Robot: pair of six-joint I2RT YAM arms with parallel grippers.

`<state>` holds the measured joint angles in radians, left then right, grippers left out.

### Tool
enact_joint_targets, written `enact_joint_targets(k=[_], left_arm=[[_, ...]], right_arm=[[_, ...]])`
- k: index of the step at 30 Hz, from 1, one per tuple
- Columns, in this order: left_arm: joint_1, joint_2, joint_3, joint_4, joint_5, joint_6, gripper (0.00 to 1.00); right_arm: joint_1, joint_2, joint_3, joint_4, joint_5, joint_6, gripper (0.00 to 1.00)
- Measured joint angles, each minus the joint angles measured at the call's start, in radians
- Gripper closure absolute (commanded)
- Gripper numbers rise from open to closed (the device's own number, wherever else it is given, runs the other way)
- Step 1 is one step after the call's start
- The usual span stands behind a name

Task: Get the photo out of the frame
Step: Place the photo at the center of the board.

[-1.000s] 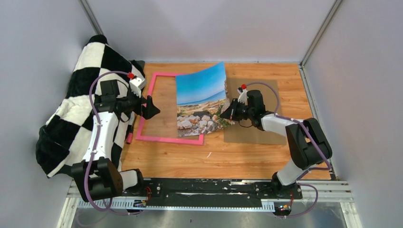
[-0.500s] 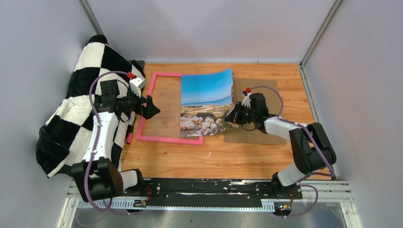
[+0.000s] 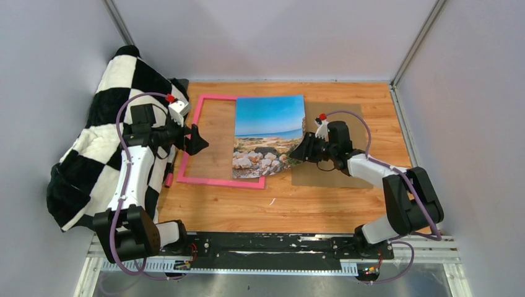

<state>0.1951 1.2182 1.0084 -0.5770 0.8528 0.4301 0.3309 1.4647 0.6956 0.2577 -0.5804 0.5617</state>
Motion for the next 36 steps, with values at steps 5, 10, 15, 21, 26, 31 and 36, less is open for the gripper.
enact_joint_targets(k=[5,10,15,21,26,31,36], left_arm=[[0.0,0.0,0.0,0.0,0.0,0.0,0.0],[0.0,0.0,0.0,0.0,0.0,-0.001,0.0],[0.0,0.0,0.0,0.001,0.0,-0.001,0.0],[0.0,0.0,0.0,0.005,0.0,-0.004,0.0],[0.0,0.0,0.0,0.007,0.0,-0.004,0.0],[0.0,0.0,0.0,0.008,0.0,-0.008,0.0],[0.0,0.0,0.0,0.008,0.0,-0.011,0.0]], right_arm=[[-0.001,-0.012,0.0,-0.043,-0.01,-0.04,0.46],[-0.006,-0.032,0.0,-0.097,-0.032,-0.093,0.46],[-0.018,-0.051,0.0,-0.133,-0.049,-0.132,0.56],[-0.02,-0.056,0.0,-0.159,-0.05,-0.148,0.61],[-0.026,-0.056,0.002,-0.186,-0.049,-0.168,0.73],[-0.031,-0.056,0.009,-0.226,-0.032,-0.176,0.81],[-0.031,-0.056,0.013,-0.262,0.02,-0.179,0.87]])
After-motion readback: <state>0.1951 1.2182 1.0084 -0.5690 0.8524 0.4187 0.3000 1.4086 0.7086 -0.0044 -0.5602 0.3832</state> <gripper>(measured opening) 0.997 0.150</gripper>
